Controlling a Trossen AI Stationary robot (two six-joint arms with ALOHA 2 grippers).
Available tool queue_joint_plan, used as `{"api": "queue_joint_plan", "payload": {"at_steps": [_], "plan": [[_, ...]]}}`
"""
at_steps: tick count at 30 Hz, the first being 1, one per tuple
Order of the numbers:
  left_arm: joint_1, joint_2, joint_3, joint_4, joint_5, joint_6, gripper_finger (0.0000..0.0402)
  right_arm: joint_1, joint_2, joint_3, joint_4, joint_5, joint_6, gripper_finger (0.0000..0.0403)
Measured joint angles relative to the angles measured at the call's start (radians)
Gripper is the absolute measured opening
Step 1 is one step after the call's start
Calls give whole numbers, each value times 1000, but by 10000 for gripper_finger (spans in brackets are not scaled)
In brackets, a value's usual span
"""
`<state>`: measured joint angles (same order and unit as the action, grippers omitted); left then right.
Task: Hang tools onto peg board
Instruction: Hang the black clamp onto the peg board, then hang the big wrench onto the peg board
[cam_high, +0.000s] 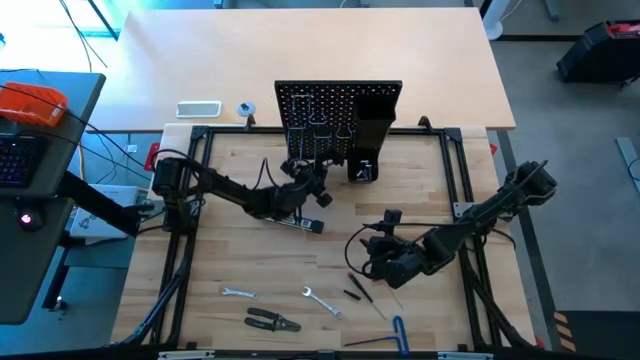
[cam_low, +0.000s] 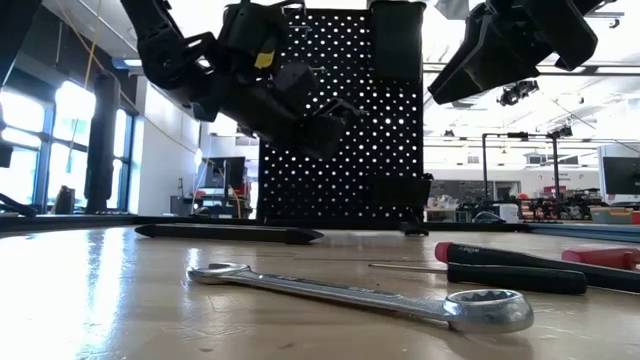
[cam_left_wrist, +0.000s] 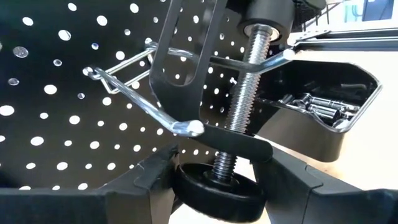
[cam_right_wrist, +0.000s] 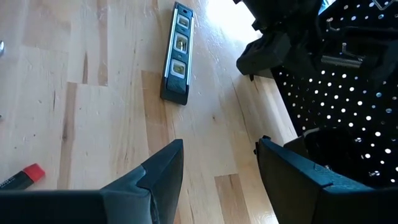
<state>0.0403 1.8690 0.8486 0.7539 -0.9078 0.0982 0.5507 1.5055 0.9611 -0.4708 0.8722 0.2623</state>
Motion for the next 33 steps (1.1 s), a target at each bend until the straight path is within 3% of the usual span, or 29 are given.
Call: {"api": "queue_joint_plan", "payload": {"at_steps": [7,18,33], "plan": [[6,0,0,-8,26,9,193,0,0,0,4,0,10,199],[-3,0,0,-46,42,-13,272,0,0,0,4,-7,11,199],[-60,-1,0,-130,-9,-43,275,14,0,0,-1,-9,29,199]]}}
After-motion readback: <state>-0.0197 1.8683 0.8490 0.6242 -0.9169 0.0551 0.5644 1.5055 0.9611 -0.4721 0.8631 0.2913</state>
